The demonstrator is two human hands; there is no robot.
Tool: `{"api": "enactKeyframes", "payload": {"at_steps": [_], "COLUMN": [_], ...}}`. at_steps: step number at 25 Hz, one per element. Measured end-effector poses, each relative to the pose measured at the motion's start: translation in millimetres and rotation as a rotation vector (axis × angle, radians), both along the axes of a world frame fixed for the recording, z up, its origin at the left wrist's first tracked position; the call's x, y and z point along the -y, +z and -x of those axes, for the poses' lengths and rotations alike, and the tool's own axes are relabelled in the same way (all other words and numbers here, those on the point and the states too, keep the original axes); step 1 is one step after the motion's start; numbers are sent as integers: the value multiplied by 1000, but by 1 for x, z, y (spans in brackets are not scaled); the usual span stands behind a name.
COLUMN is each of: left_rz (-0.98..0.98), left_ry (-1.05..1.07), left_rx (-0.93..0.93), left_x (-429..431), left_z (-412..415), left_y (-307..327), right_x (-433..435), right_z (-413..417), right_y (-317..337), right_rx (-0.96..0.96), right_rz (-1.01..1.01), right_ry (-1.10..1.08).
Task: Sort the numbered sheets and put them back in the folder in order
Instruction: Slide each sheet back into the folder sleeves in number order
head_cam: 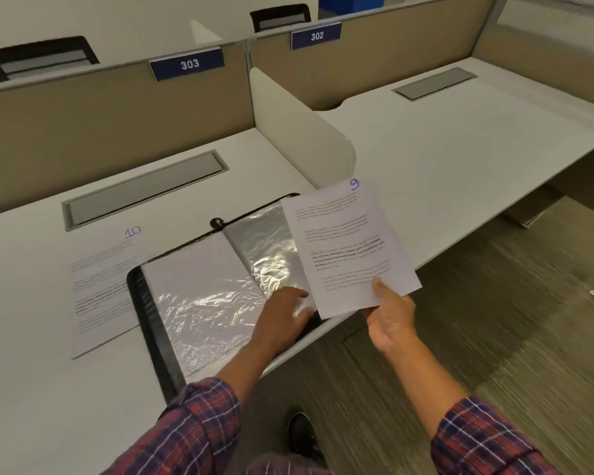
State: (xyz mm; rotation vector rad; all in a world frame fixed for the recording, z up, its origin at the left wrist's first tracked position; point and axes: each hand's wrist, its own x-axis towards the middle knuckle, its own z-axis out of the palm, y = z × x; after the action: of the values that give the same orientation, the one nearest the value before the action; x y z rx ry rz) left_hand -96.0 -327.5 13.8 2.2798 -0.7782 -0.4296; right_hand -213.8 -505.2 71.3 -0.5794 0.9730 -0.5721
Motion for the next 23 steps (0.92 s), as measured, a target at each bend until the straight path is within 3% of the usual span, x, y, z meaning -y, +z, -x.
{"api": "enactKeyframes", "payload": {"at_steps": [2,4,8,13,19,23], "left_rz": [-133,-139,-86,-124,-4,-73], "left_ry": [-122,-151,-120,-25,237,200], "left_rx": [189,329,417,276,78,30], "left_x": [12,19,24,29,34,34], "left_z": [-3,-4,-3,0,-1,-2], "left_y": [-13,-18,-20,-14,-2,2], "right_x": [18,31,53,70,95,117], "right_z": [-6,-10,-5,4,31,57], "right_y": [-1,-2,-10,-13,-8,-9], "right_rx": [12,13,44,46,-1,-36], "right_rz": [-9,-12,-64,-79,-68,-43], "right_ry": [10,17,53,142,295,397]}}
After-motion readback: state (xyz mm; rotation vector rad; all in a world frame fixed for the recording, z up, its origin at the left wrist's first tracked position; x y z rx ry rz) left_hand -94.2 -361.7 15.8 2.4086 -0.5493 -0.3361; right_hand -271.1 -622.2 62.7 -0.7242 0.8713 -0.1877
